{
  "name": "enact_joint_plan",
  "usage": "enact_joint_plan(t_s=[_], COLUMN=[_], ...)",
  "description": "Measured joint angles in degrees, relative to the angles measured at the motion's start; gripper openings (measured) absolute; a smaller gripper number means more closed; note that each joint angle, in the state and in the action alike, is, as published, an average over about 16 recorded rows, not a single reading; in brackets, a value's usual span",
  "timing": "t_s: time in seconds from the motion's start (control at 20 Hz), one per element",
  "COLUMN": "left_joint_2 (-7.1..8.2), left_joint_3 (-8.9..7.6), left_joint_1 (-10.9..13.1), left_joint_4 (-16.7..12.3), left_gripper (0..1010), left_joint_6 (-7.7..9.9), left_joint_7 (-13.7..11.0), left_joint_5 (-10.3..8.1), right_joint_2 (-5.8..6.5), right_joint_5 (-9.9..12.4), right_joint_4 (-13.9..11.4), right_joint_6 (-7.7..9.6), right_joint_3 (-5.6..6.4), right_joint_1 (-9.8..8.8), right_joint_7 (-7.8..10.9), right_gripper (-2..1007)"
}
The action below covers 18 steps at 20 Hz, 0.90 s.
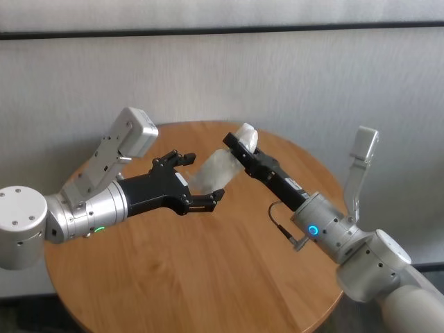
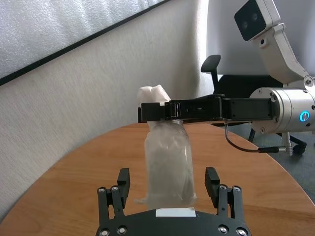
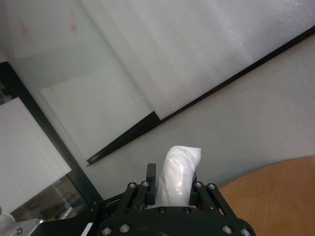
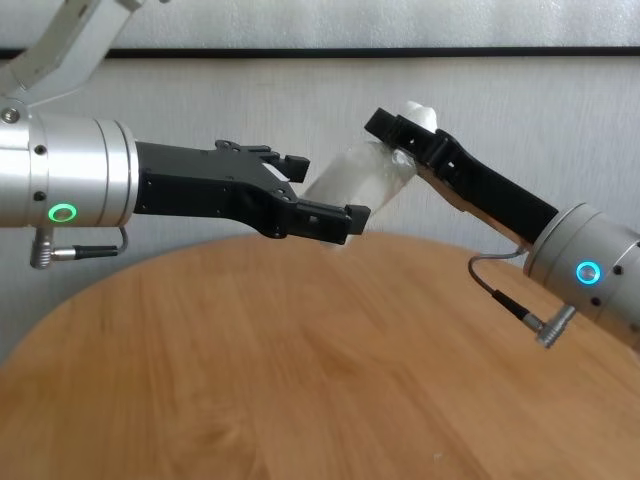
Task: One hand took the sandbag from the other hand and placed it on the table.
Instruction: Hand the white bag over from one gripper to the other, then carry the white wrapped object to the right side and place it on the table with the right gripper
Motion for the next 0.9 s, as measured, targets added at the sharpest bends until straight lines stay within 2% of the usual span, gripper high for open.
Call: enact_joint_plan(t_s=[0.15,0.4,0.6,0.9], left_joint_2=[0.0,0.0,0.0,0.0], left_joint_3=[-0.01,-0.02,-0.03,-0.04], left_joint_1=[0.0,0.0,0.0,0.0], left_joint_4=[0.0,0.01,0.01,0.01], left_gripper=[998,1000,1000,1000], left_joint_6=[0.0,0.0,0.0,0.0], left_joint_7=[0.0,0.0,0.0,0.01], left_joint_5=[-0.01,-0.01,-0.02,-0.02], right_joint_2=[1.21,4.17,6.81,10.04], right_joint_5=[-1.56,-4.42,-6.43,-8.0], right_joint_4=[-1.08,-4.03,-7.12,-11.98], right_joint_6=[-0.96,-2.43,-3.01,-2.57], right_joint_3=[0.28,1.51,2.85,5.17], right_joint_1=[-0.42,-2.11,-4.31,-8.45], right_joint_7=[-1.28,-4.34,-7.0,-10.49], right_gripper=[337,335,335,334])
